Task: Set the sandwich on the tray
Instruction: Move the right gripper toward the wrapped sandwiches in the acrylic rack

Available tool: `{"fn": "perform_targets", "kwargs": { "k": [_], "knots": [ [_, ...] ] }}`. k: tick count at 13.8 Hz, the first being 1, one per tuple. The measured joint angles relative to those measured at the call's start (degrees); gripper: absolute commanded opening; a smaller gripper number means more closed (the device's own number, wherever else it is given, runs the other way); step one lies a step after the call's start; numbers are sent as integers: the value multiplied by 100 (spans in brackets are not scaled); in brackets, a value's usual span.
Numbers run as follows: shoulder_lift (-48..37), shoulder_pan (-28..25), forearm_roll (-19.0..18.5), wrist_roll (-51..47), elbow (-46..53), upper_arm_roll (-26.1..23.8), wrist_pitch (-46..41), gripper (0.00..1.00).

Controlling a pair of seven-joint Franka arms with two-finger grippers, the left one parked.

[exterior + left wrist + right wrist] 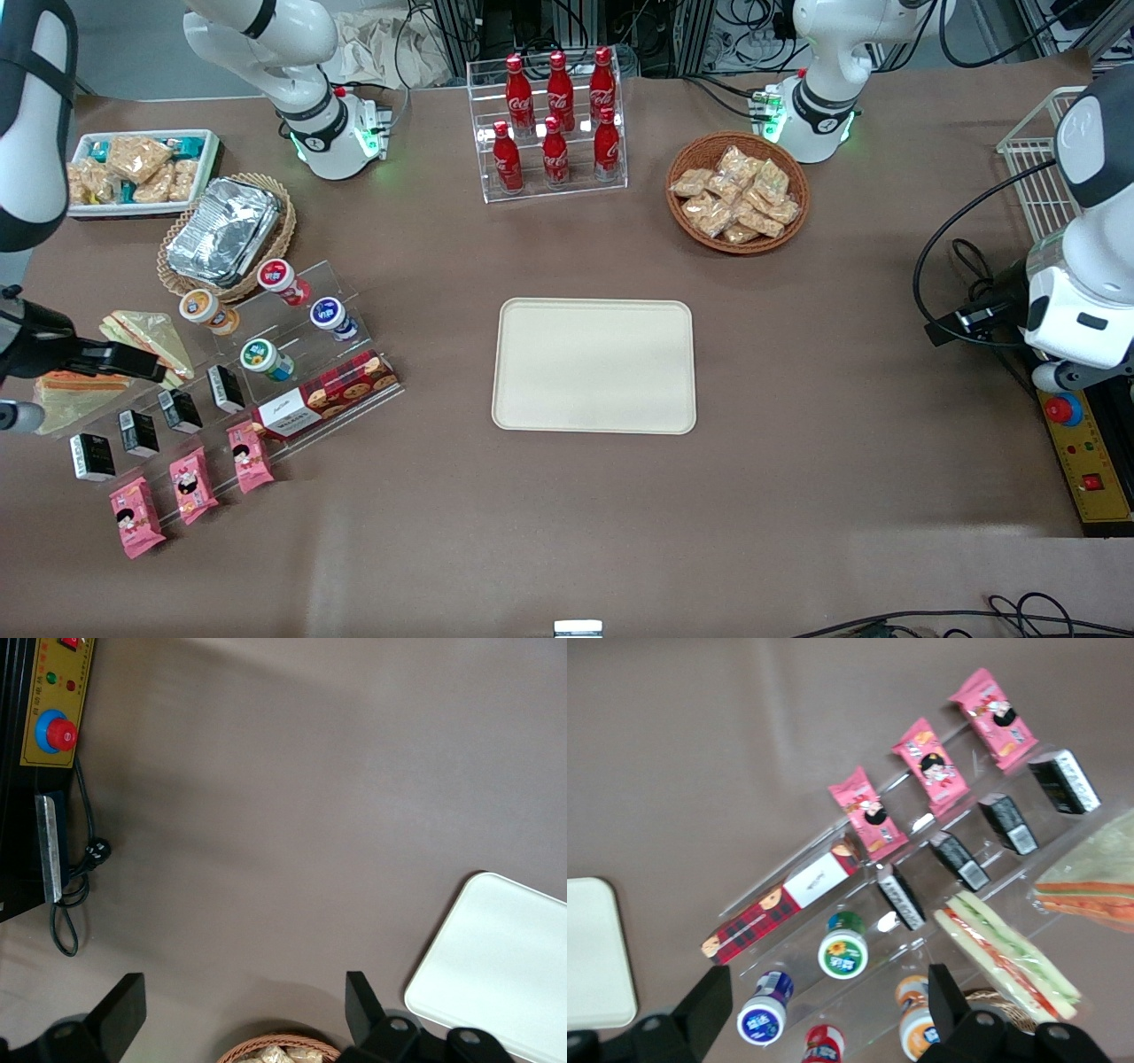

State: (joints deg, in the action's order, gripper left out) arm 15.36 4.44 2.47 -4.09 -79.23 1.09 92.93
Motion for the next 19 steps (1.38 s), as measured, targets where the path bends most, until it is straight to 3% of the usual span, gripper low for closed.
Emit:
{"fn": "perform_targets", "kwargs": {
  "k": [8, 15, 19],
  "knots": [
    [0, 466, 0, -417, 0, 83, -337, 99],
    [15, 870, 88, -1927, -56, 108, -398, 98],
    [243, 1315, 91, -2125, -60, 179, -275, 98]
  ]
}}
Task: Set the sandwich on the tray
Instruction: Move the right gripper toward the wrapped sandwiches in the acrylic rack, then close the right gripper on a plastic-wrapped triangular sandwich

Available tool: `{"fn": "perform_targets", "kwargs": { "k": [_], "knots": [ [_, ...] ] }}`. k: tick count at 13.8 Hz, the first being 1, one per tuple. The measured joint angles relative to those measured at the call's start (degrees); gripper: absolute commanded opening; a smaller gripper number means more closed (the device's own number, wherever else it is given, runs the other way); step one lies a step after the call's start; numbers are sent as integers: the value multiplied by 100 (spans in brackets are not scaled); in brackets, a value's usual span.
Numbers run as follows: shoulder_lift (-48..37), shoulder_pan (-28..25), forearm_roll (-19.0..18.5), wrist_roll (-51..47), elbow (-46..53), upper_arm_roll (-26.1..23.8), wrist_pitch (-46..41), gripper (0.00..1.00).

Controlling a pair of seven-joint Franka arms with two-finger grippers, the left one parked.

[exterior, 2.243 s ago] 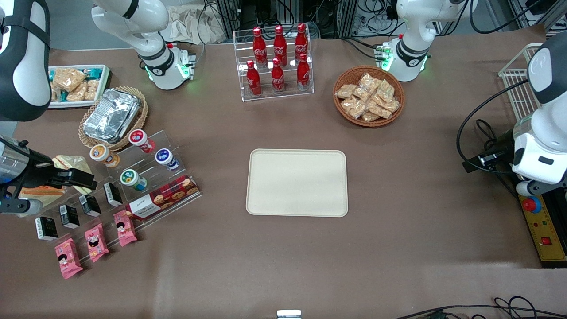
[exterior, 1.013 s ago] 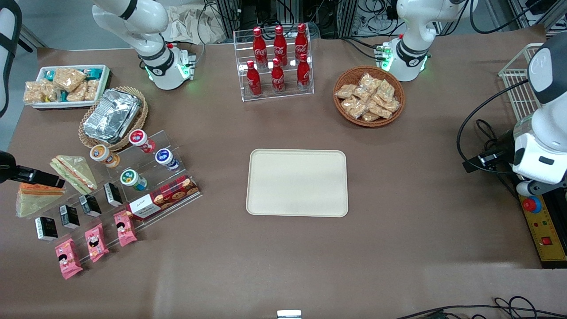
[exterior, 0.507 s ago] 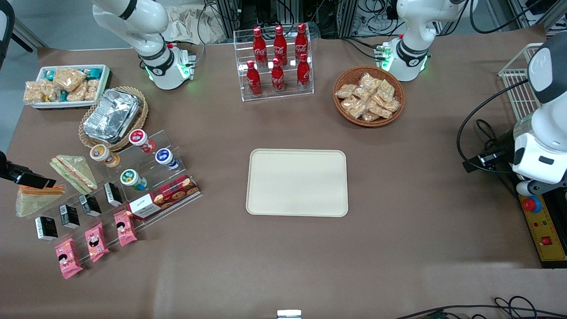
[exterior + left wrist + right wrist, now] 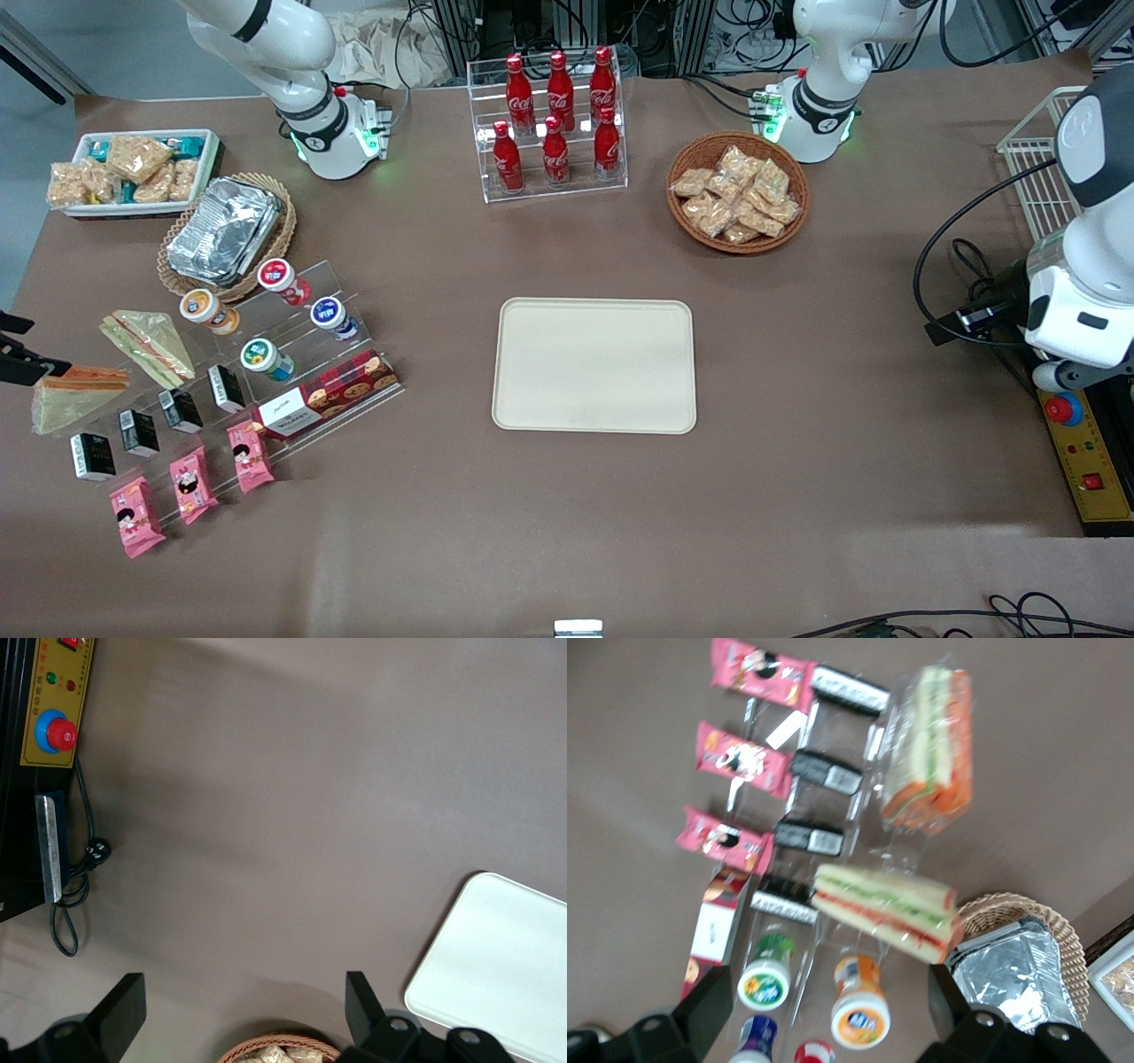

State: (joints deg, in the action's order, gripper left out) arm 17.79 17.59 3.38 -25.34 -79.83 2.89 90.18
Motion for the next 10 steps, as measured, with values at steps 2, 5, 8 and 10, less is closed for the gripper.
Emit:
{"fn": "perform_targets", "kwargs": {
  "k": [2, 5, 8, 10],
  "knots": [
    [109, 146, 10, -24, -1, 28, 195, 98],
    [263, 181, 12, -100, -1, 42, 270, 98],
    [350, 188, -3, -106, -1, 66, 297, 98],
    [407, 268, -6, -105, -1, 116, 302, 98]
  ]
}}
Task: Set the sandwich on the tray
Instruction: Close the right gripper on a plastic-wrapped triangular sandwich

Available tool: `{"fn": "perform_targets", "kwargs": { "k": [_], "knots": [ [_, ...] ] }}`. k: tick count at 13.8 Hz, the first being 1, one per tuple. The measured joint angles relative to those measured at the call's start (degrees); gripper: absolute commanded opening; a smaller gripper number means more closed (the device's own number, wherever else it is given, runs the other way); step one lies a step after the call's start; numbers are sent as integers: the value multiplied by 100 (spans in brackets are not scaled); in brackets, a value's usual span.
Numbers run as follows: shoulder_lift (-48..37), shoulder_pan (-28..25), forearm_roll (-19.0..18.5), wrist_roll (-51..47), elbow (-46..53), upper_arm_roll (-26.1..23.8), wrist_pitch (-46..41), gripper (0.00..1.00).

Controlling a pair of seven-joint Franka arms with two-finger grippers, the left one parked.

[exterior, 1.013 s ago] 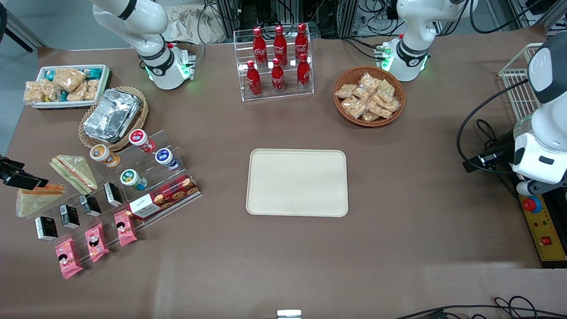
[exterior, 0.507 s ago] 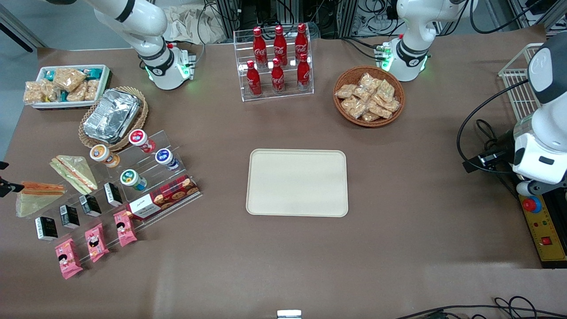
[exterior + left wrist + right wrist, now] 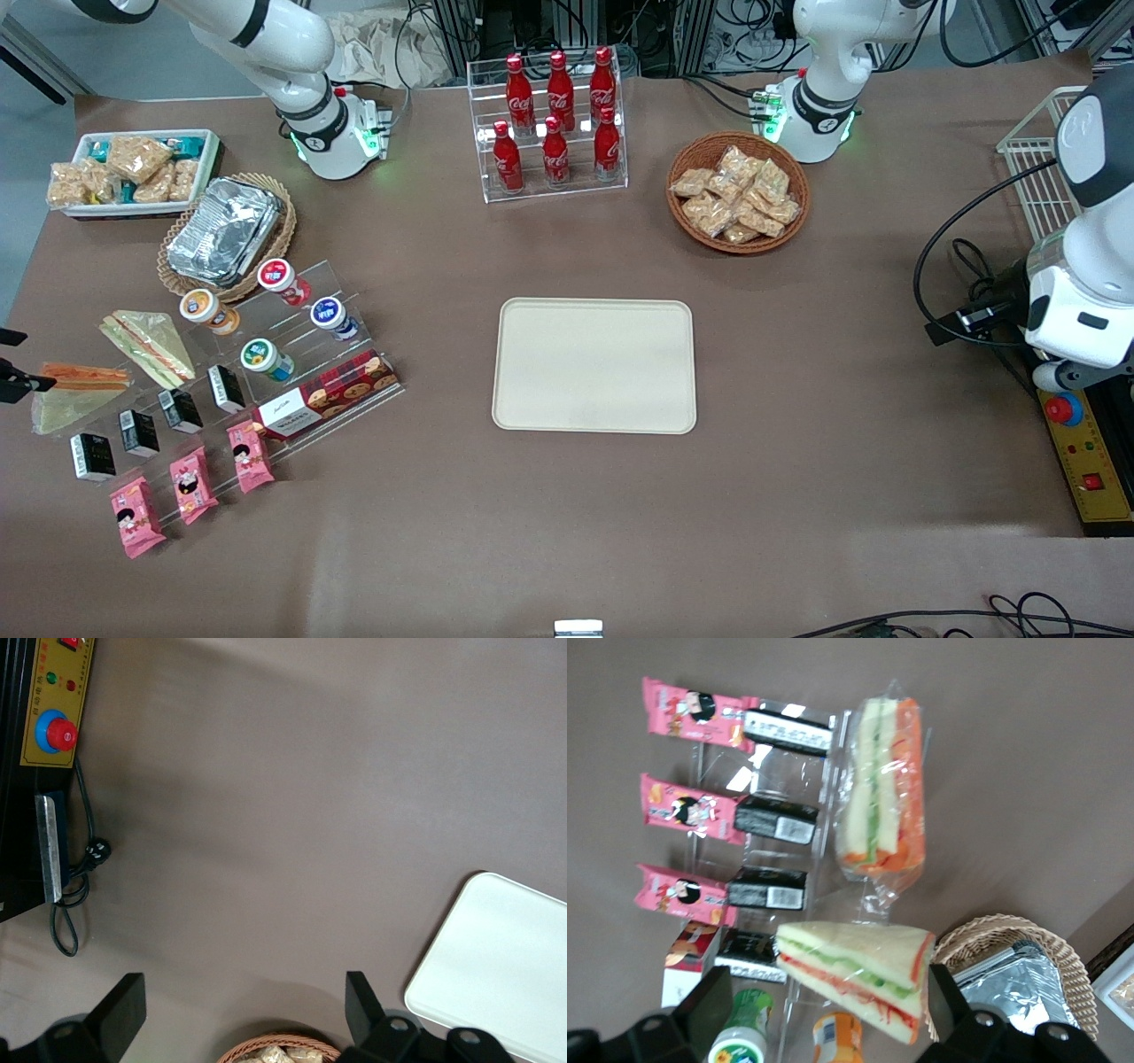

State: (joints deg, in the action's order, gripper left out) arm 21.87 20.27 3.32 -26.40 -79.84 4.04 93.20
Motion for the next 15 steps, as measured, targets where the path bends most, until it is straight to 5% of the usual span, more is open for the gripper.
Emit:
{"fn": "perform_targets", "kwargs": {
  "k": [15],
  "knots": [
    [698, 303, -56, 188, -17, 42, 880, 98]
  ]
}}
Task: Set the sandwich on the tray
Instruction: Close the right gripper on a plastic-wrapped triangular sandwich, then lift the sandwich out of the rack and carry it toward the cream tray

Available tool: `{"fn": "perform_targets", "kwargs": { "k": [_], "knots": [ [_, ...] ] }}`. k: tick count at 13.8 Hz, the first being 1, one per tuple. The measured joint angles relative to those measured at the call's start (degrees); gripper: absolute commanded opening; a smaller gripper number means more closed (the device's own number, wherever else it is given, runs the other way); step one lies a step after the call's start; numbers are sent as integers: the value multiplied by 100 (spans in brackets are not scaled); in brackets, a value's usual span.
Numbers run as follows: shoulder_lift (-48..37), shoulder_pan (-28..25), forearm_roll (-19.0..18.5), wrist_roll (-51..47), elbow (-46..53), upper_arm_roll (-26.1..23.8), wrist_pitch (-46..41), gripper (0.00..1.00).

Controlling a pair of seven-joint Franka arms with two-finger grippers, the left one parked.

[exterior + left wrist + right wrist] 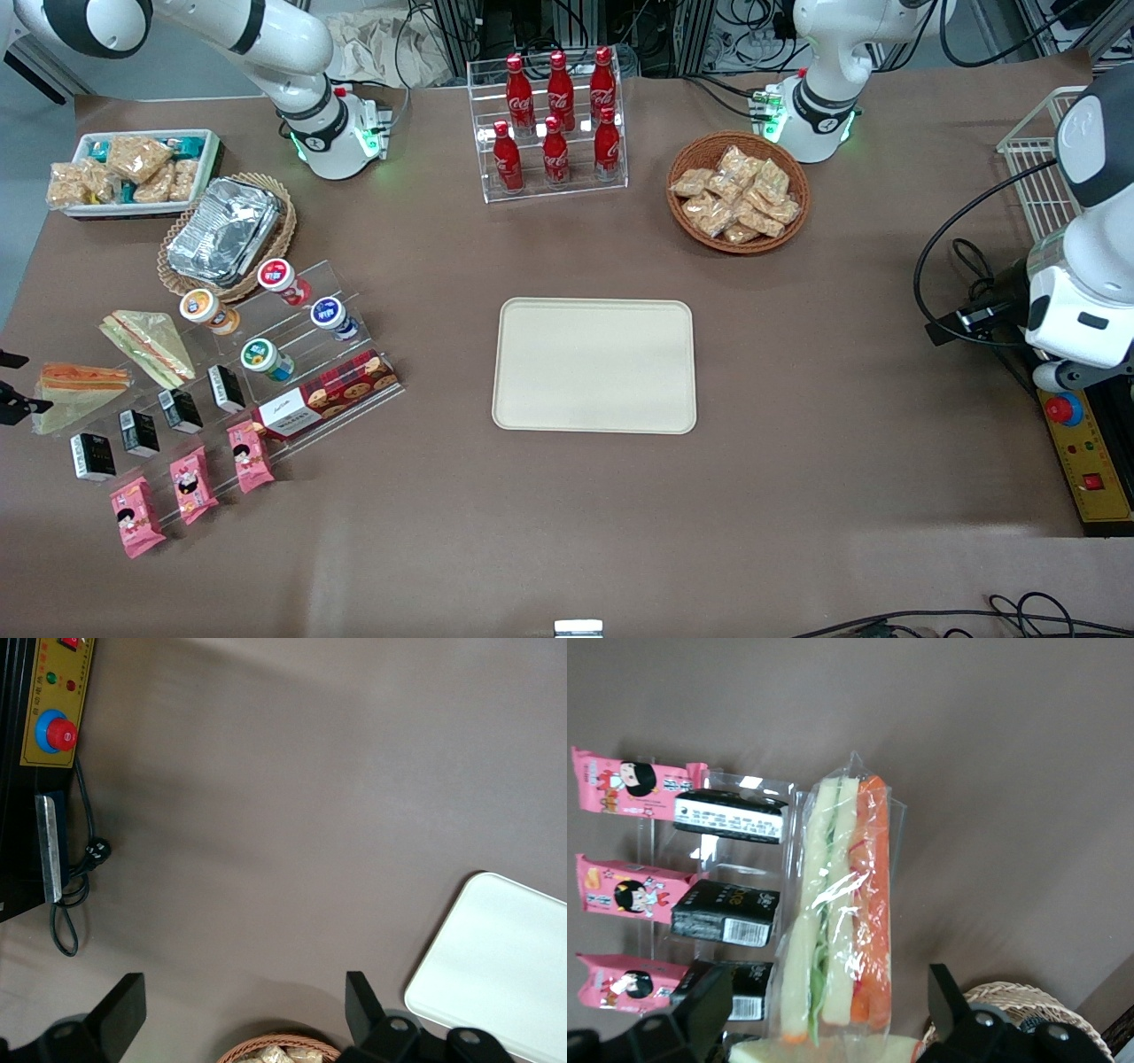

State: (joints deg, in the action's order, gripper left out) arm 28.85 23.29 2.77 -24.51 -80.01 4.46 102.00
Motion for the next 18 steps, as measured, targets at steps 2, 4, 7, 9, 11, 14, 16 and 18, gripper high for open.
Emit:
{"fn": "perform_targets", "kwargs": {
  "k": [2, 4, 7, 9, 11, 14, 16, 18],
  "knots": [
    [57, 0, 0, 0, -23, -1, 8, 98],
    [79, 0, -1, 4, -91, -1, 42, 85],
    [120, -2, -2, 265, -136, -6, 71, 29],
    [122, -2, -1, 559, -135, -6, 73, 26],
    [114, -2, -1, 784, -128, -6, 86, 3],
    [60, -6, -1, 1074, -85, -22, 113, 3],
    [-46, -34, 0, 1134, -17, -80, 107, 3],
    [-180, -49, 0, 1149, 92, -260, 6, 3]
  ]
}}
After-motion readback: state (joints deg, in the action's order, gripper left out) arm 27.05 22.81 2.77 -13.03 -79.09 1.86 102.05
